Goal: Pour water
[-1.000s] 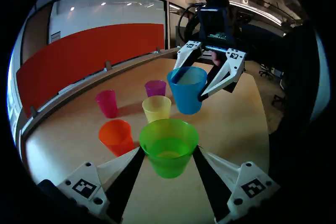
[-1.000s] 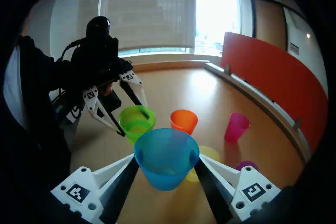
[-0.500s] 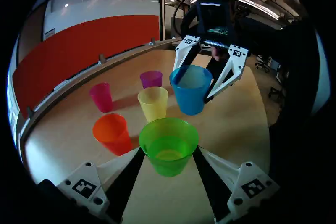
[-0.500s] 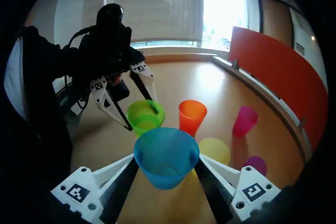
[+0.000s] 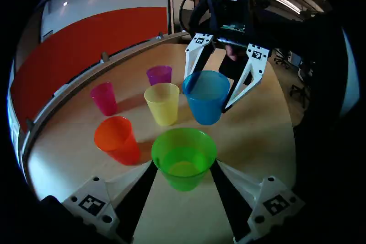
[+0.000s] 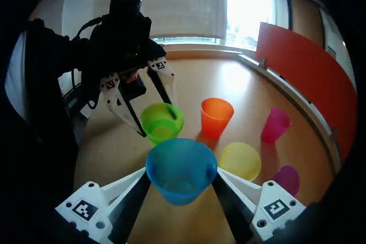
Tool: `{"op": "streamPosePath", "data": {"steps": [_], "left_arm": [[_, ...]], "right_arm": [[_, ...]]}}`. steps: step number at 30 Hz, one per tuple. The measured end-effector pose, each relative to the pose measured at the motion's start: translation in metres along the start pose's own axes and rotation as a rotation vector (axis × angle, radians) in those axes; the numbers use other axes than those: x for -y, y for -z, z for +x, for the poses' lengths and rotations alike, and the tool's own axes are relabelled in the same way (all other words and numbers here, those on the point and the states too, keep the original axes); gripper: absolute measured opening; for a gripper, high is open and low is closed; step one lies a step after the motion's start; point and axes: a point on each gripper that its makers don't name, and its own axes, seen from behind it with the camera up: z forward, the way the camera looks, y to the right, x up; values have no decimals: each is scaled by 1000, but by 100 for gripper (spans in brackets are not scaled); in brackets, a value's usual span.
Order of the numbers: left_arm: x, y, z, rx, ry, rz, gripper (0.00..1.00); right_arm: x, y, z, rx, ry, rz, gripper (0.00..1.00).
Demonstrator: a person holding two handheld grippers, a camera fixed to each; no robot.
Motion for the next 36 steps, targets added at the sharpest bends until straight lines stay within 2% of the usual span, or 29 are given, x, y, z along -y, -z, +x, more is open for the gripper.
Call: {"op": "streamPosePath", "data": {"steps": [20,36], "left_arm": [[2,-11,-10,42,-37,-16,83],[3,-9,-16,35,-10,-21,83]], "right_arm": [[0,-14,-13,23,33,1,90],[-2,-27,-26,40,31,0,90]]}}
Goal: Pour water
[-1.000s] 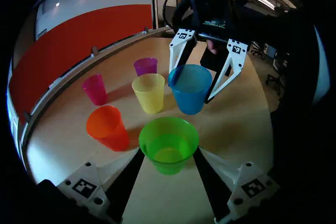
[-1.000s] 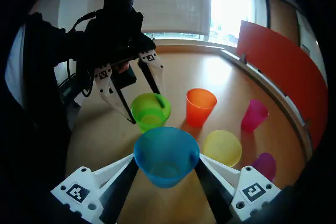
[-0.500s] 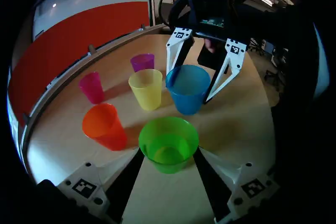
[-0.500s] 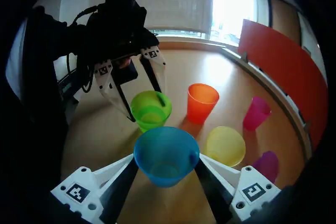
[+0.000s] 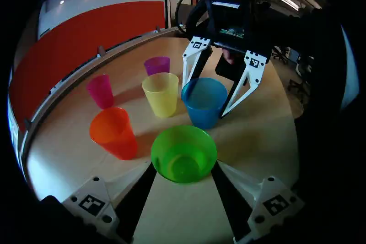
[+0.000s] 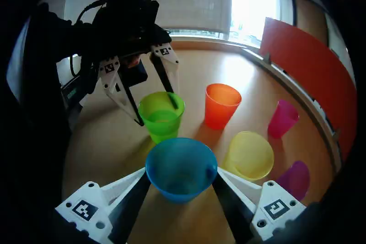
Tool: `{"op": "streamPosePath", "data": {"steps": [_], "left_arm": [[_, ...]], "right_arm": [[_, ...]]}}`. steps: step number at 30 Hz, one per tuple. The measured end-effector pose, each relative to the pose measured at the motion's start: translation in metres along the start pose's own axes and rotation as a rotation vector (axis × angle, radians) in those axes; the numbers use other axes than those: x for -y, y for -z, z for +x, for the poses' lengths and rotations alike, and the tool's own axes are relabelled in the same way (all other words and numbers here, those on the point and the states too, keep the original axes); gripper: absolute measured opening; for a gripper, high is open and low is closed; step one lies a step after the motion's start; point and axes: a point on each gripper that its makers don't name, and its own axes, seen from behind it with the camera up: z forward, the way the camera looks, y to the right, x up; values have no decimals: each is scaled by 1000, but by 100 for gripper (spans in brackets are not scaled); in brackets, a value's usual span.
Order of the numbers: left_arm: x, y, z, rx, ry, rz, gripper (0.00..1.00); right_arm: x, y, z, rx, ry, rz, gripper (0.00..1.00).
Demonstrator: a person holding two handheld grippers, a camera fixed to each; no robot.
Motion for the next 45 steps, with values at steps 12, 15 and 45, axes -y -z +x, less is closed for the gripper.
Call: {"op": "streamPosePath", "data": {"steps": [12,15,45], "left_arm": [[0,1,-1,-4,-3,0,83],[0,1,-1,-1,-1,-2,83],[3,6,-10,43,34,-12,86]], "right_arm": [[0,1,-12,13,-18,-9,90],[0,3,-13,15,-20,-10,90],[-2,16,-25,39,-22,-34,96]]}}
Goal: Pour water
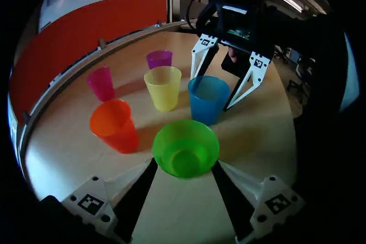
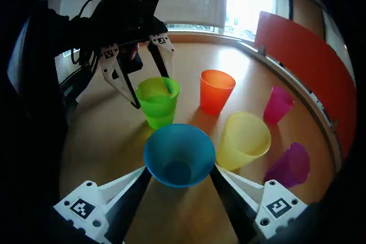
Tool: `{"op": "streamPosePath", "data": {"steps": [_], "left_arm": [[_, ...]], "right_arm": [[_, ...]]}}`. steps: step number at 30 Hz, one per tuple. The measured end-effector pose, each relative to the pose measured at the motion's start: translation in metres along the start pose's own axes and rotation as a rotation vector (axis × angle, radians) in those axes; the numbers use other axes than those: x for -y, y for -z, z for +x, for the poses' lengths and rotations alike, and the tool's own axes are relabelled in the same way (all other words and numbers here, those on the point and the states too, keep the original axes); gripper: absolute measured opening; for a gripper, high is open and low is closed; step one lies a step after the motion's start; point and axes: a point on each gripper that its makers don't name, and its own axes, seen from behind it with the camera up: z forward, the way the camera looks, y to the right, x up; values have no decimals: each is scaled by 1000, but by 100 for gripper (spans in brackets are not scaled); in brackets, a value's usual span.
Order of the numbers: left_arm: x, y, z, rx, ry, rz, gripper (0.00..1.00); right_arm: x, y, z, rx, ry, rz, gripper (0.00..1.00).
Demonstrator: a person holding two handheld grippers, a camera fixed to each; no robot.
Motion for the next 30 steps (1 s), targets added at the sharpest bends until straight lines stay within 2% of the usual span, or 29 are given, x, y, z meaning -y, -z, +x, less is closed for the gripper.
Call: {"op": "streamPosePath", "data": {"steps": [18,30], "left_arm": [[15,23,-22,35,-7,78,86],[33,41,-31,25,32,151,86]], "right_arm": [[-7,22,-17,16,-27,-55,96],[-18,41,-27,10,-67,-122,96]]}}
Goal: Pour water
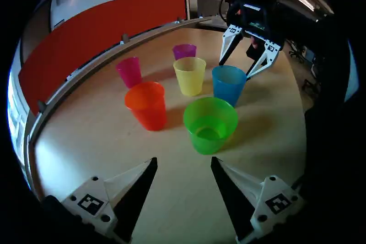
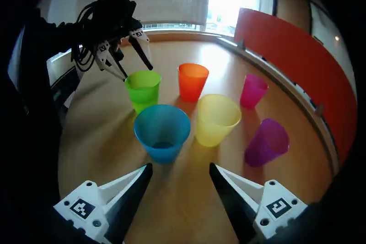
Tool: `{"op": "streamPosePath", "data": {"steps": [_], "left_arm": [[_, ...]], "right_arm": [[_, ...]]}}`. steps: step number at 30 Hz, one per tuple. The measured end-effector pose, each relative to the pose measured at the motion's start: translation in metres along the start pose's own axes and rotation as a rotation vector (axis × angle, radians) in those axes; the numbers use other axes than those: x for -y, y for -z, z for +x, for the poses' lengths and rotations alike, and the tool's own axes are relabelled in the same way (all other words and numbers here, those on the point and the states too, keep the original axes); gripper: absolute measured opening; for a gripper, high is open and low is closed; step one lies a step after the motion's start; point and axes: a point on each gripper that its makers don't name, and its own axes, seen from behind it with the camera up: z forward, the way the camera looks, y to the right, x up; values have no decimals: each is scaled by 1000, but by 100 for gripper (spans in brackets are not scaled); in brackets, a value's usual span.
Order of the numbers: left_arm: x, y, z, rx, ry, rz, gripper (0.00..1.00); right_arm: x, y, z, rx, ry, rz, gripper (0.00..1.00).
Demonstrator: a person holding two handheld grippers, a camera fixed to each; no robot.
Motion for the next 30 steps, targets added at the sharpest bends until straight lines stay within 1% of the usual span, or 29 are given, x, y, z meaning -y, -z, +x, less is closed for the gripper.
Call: {"op": "streamPosePath", "data": {"steps": [3,6,9,15,21,26,30], "left_arm": [[5,4,-1,-9,19,16,86],[13,8,-4,-18,47,40,86],[23,13,-6,-27,77,74,86],[41,28,-3,-65,124,150,86],[59,39,0,-98,168,247,86],[72,50,9,-153,212,324,86],[83,57,13,-196,246,384,86]], "right_arm": [[-4,4,-2,-4,-15,-20,96],[-8,8,-3,-14,-42,-41,96],[-14,15,-3,-24,-72,-64,96],[-28,32,-2,-49,-127,-132,96],[-37,49,-2,-82,-180,-202,96],[-48,67,-4,-120,-234,-282,96],[-59,82,-3,-165,-276,-350,96]]}}
